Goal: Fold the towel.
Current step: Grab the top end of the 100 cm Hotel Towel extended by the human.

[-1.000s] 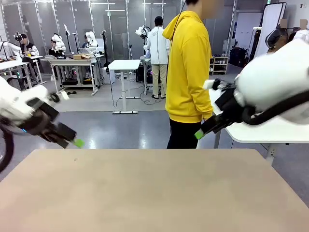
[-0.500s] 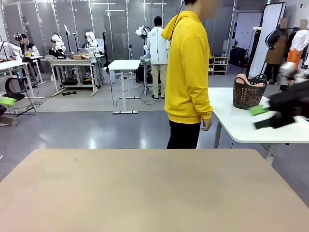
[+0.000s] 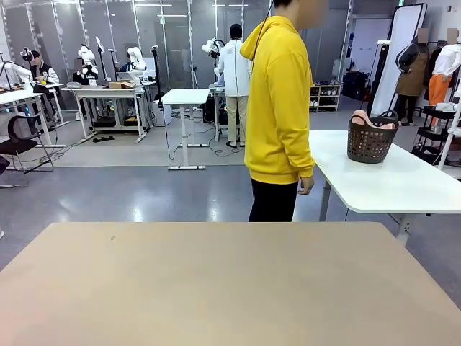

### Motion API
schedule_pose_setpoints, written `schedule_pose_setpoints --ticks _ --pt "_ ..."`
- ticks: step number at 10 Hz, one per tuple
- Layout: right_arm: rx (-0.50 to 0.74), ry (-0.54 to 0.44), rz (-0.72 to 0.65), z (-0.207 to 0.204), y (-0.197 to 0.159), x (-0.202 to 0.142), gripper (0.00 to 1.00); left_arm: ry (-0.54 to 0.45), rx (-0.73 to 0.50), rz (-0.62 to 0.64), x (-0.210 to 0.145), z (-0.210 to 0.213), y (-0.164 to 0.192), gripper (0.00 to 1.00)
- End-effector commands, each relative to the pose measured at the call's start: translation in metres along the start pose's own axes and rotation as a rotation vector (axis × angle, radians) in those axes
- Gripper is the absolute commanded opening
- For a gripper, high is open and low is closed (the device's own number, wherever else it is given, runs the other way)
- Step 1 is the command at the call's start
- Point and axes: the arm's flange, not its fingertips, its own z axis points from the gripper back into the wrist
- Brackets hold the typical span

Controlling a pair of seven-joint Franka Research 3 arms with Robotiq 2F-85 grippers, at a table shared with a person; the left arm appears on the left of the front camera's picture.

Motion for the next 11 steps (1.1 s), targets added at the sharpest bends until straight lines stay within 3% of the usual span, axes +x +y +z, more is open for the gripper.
schedule_pose_setpoints --ticks 1,4,5,11 --pt "-0.003 -0.077 0.008 0.012 -0.002 -0.020 1.00 -0.089 0.030 0.029 -0.013 0.021 0.003 1.00" --pt "-0.041 -0.080 0.015 0.010 -0.004 -0.027 1.00 -0.160 0.106 0.055 -0.015 0.035 0.008 1.00" --pt "-0.029 -0.089 -0.037 0.031 -0.011 -0.025 1.00 -0.127 0.077 0.051 -0.017 0.050 0.012 1.00" --pt "-0.029 -0.089 -0.037 0.031 -0.011 -0.025 1.00 -0.127 0.077 0.051 -0.017 0.050 0.012 1.00"
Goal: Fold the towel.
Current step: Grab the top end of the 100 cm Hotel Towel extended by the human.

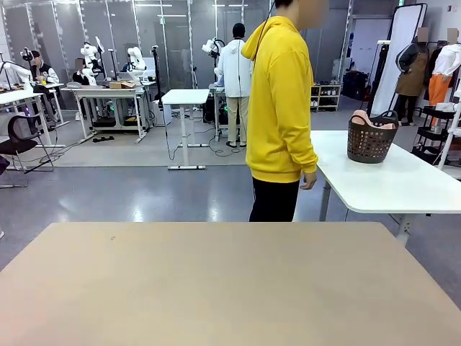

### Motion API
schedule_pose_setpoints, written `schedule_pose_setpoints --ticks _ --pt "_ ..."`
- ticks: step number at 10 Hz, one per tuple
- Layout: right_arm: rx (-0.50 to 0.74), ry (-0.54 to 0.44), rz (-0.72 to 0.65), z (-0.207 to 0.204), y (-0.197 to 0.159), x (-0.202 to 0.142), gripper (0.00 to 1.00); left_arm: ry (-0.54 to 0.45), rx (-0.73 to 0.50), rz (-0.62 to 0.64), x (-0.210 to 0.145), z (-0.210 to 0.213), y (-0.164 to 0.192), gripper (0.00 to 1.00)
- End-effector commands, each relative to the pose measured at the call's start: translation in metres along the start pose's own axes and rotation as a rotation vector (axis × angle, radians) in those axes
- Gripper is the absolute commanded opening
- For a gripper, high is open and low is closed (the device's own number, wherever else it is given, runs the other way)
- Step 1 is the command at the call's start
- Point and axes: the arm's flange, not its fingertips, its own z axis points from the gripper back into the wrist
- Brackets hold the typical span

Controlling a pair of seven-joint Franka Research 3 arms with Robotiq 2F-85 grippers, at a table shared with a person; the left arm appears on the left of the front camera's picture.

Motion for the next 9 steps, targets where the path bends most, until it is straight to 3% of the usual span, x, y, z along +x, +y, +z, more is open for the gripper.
schedule_pose_setpoints --ticks 1,9 --pt "0.013 -0.006 0.003 0.0007 0.0012 0.0016 1.00 0.000 -0.016 -0.008 0.0026 0.0010 -0.0004 1.00" --pt "0.013 -0.006 0.003 0.0007 0.0012 0.0016 1.00 0.000 -0.016 -0.008 0.0026 0.0010 -0.0004 1.00"
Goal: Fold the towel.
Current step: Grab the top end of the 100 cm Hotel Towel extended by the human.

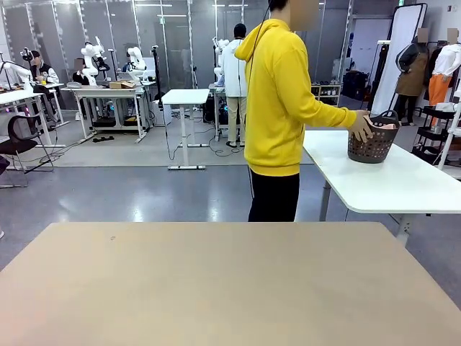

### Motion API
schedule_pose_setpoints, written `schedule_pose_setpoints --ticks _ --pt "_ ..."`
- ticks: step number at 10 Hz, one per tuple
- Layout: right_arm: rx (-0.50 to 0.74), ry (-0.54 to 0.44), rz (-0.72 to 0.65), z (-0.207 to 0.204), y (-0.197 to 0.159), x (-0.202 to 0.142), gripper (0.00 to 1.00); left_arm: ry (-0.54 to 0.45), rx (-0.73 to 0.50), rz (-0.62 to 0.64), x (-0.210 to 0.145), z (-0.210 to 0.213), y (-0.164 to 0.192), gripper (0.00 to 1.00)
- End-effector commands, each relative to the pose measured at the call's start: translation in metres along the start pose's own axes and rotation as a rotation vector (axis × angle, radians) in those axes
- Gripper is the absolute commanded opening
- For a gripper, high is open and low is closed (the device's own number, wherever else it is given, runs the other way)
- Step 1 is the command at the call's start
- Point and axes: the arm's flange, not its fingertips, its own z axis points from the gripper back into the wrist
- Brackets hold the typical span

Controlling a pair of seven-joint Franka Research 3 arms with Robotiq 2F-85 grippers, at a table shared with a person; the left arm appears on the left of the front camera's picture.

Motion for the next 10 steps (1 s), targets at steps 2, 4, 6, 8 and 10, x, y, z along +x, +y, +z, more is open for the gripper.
schedule_pose_setpoints --ticks 2,4,6,8,10 --pt "0.009 -0.010 0.004 0.0007 0.0012 0.0015 1.00 -0.001 -0.016 -0.011 0.0029 0.0007 -0.0014 1.00" --pt "0.009 -0.010 0.004 0.0007 0.0012 0.0015 1.00 -0.001 -0.016 -0.011 0.0029 0.0007 -0.0014 1.00" --pt "0.009 -0.010 0.004 0.0007 0.0012 0.0015 1.00 -0.001 -0.016 -0.011 0.0029 0.0007 -0.0014 1.00" --pt "0.009 -0.010 0.004 0.0007 0.0012 0.0015 1.00 -0.001 -0.016 -0.011 0.0029 0.0007 -0.0014 1.00" --pt "0.009 -0.010 0.004 0.0007 0.0012 0.0015 1.00 -0.001 -0.016 -0.011 0.0029 0.0007 -0.0014 1.00"
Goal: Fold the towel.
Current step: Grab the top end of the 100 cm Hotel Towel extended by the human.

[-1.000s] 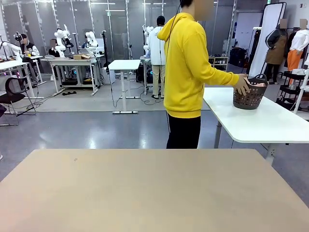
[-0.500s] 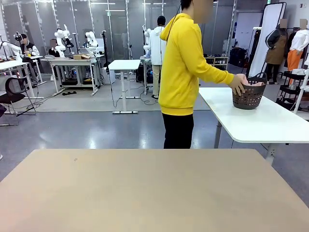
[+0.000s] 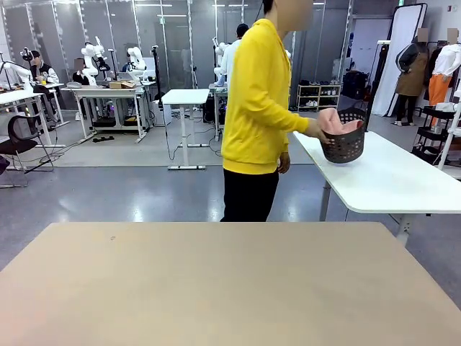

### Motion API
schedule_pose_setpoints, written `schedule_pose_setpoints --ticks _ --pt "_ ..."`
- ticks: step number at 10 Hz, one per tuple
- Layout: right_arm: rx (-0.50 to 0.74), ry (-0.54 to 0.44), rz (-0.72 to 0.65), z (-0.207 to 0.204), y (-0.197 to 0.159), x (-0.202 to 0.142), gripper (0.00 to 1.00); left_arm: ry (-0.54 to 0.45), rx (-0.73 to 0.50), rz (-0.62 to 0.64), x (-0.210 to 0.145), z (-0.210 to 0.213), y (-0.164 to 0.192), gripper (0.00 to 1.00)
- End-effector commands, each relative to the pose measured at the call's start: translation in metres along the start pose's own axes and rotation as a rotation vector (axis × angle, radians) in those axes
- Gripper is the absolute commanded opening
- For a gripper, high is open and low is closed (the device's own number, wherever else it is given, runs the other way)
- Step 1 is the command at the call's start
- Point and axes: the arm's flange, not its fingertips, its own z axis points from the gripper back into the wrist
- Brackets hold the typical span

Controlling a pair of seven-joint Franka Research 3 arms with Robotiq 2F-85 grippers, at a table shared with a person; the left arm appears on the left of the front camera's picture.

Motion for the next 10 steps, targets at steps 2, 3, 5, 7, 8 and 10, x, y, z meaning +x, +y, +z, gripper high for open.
schedule_pose_setpoints --ticks 2,3,5,7,8,10 --pt "0.009 -0.010 0.004 0.0006 0.0012 0.0016 1.00 -0.002 -0.016 -0.011 0.0029 0.0010 -0.0013 1.00" --pt "0.009 -0.010 0.004 0.0006 0.0012 0.0016 1.00 -0.002 -0.016 -0.011 0.0029 0.0010 -0.0013 1.00" --pt "0.009 -0.010 0.004 0.0006 0.0012 0.0016 1.00 -0.002 -0.016 -0.011 0.0029 0.0010 -0.0013 1.00" --pt "0.009 -0.010 0.004 0.0006 0.0012 0.0016 1.00 -0.002 -0.016 -0.011 0.0029 0.0010 -0.0013 1.00" --pt "0.009 -0.010 0.004 0.0006 0.0012 0.0016 1.00 -0.002 -0.016 -0.011 0.0029 0.0010 -0.0013 1.00" --pt "0.009 -0.010 0.004 0.0006 0.0012 0.0016 1.00 -0.002 -0.016 -0.011 0.0029 0.0010 -0.0013 1.00"
